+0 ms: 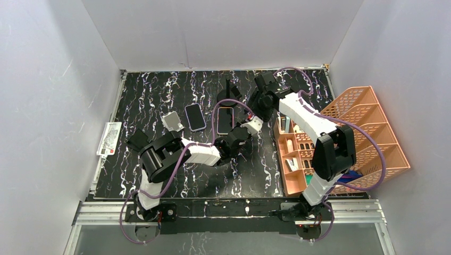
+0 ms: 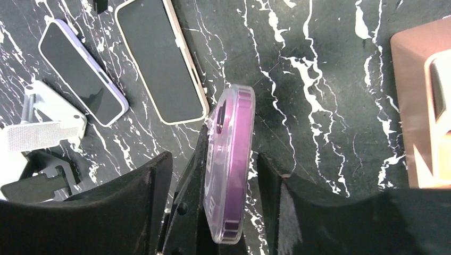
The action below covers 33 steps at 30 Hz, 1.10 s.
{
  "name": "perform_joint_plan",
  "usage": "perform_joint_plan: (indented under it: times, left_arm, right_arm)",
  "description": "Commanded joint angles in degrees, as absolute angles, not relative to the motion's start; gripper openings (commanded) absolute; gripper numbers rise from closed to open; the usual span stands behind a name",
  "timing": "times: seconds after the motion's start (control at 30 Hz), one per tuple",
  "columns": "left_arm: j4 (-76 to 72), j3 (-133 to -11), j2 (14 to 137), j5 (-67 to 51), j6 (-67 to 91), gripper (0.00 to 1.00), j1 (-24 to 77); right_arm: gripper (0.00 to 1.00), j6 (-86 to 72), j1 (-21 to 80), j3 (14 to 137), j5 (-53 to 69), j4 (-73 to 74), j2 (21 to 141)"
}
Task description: Place the phone on the phone stand
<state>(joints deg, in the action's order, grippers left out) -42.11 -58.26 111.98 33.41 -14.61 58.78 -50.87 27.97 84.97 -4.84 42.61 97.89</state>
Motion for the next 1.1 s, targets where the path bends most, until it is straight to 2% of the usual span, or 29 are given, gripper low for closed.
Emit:
perform_joint_plan:
  times: [0.0,0.43,0.53,0.63,0.83,0.87,0.9,0.97,1.0,1.07]
  left_arm:
    - [-45.9,-60.6,110.7,35.8,-15.0,0.0,59.2]
    - [-46.3,-58.2,109.1,33.7,-15.2,0.0,59.2]
    - [-46.4,-57.7,108.8,33.4,-15.2,0.0,59.2]
    - [-46.9,-57.1,108.6,32.9,-15.1,0.0,59.2]
    - [-47.8,-55.9,107.5,32.7,-14.6,0.0,59.1]
    - [-47.8,-55.6,106.9,32.7,-14.6,0.02,58.9]
    - [-48.1,-55.0,106.1,32.4,-14.7,0.16,58.5]
    - [-48.9,-53.5,103.6,30.4,-14.7,0.5,57.0]
    - [-49.4,-52.6,102.0,28.9,-14.2,0.6,55.8]
    - [-49.5,-51.0,98.0,24.5,-12.0,0.72,52.6]
  right_arm:
    - [0.64,-51.7,28.6,86.3,-6.4,43.4,98.1]
    - [0.58,-50.8,28.6,87.6,-10.4,42.6,100.0]
    - [0.42,-50.6,28.6,87.1,-8.4,41.4,100.8]
    - [0.01,-50.4,28.6,85.9,-6.1,39.1,101.1]
    - [0.01,-49.1,28.6,86.4,-6.0,38.2,101.6]
    - [0.01,-48.5,28.6,86.9,-6.6,38.2,101.5]
    - [0.01,-47.7,28.5,87.6,-7.3,38.5,101.4]
    - [0.01,-46.1,28.0,89.1,-8.3,39.0,101.0]
    - [0.01,-45.3,27.3,89.8,-8.2,39.1,100.8]
    - [0.01,-44.1,25.4,90.8,-6.4,39.0,100.6]
